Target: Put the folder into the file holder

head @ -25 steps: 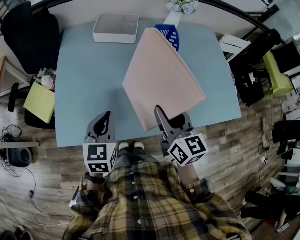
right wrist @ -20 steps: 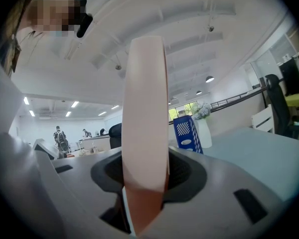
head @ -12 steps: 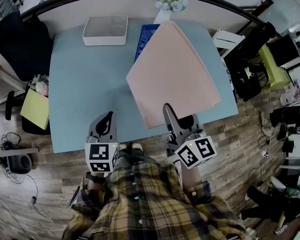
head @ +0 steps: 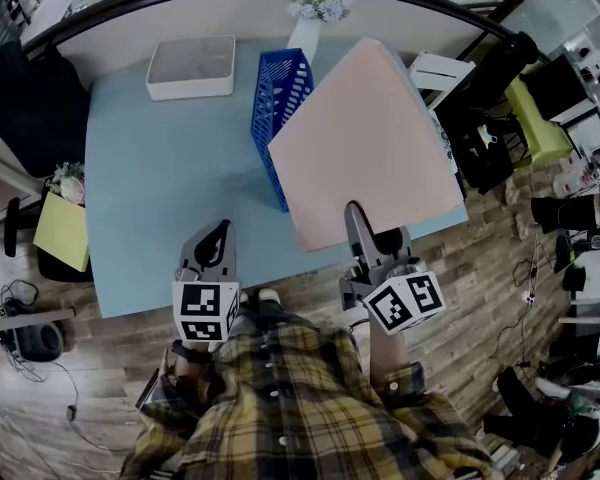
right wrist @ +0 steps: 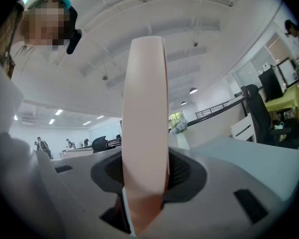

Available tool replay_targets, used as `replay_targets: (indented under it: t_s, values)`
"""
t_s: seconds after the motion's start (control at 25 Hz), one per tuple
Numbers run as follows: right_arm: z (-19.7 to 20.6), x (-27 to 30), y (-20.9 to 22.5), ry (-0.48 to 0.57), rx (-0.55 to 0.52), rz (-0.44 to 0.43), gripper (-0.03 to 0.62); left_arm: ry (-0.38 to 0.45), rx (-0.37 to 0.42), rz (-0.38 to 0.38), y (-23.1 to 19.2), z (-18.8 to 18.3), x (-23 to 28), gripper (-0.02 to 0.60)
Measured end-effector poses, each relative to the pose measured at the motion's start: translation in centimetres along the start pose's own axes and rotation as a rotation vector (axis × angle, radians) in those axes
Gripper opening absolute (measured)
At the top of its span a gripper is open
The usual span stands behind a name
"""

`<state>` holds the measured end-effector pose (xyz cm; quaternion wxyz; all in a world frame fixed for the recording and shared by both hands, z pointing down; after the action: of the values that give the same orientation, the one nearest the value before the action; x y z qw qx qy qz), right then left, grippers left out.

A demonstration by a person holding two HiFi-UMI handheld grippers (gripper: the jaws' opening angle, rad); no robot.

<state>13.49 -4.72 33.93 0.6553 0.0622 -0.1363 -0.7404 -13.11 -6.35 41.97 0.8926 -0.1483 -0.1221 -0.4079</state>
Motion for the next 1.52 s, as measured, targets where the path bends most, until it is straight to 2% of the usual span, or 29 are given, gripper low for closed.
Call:
replay_targets:
  t_s: [0.52,1.52]
  values:
    - [-0.2,1.7,1.2,0.015,-0.053,0.022,0.173,0.017,0.017,0.019,-0.3,-1.2,2.1,-0.009]
    - [-0.6,9.4,-0.5,0.082,-0.143,-0.018,0.173,-0.006,-0.011,-0.036,-4.2,-1.7,3.4,-0.009]
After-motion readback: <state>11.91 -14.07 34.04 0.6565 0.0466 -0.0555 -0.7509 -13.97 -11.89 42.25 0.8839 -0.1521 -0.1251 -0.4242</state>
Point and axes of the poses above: the fingertips, and each gripper's own axes: x forward along the fingers, y to its right, z out of its underside, the point moved 7 cm from there along -x, backward along the fingers, and after that the axes turned 12 degrees about z, right-handed, at the moved point
